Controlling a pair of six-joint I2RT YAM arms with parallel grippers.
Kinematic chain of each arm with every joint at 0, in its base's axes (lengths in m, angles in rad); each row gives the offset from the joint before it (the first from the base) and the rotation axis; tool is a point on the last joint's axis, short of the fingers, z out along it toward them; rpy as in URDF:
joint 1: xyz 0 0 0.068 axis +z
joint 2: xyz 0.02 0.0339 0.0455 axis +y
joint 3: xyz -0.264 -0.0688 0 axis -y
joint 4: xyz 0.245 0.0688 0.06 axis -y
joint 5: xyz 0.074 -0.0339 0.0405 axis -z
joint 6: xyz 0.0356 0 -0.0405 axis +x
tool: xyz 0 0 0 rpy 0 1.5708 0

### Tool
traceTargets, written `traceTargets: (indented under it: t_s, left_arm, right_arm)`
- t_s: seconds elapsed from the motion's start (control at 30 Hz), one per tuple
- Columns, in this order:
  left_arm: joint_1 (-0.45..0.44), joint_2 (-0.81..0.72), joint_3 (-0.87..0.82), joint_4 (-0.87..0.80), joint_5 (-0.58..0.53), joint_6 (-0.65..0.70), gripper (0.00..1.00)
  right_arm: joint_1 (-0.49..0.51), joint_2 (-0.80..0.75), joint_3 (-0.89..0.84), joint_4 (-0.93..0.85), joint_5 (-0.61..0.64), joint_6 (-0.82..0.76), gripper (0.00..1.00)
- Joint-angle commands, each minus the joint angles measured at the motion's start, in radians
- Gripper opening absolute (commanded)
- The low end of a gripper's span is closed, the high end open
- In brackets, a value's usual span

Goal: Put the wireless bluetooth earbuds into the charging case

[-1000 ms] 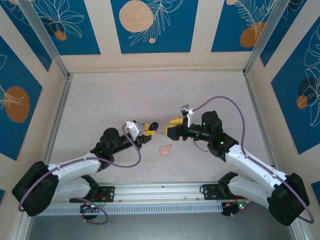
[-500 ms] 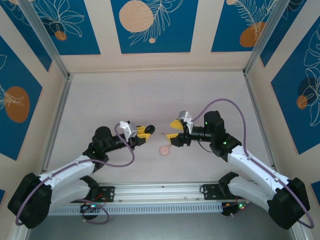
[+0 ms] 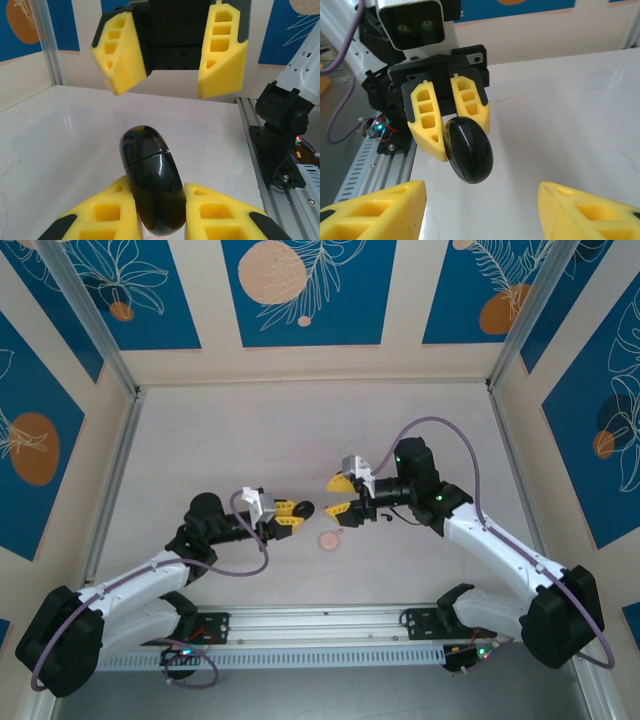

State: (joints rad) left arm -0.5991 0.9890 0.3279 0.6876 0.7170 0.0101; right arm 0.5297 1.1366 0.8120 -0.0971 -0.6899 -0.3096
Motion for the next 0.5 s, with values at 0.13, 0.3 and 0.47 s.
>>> traceTargets:
  t_s: [0.13, 0.3, 0.47]
  left_arm:
    - [0.012, -0.032, 0.017, 0.018, 0.070, 0.024, 0.16]
    - [0.012, -0.036, 0.017, 0.021, 0.080, 0.022, 0.16]
    - [0.012, -0.037, 0.016, 0.027, 0.092, 0.021, 0.15]
  right_arm:
    - [0.019, 0.105, 0.107, -0.156, -0.189, -0.165, 0.58]
    - [0.043, 0.145, 0.136, -0.172, -0.208, -0.221, 0.55]
    - [0.072, 0.194, 0.175, -0.204, -0.184, -0.248, 0.54]
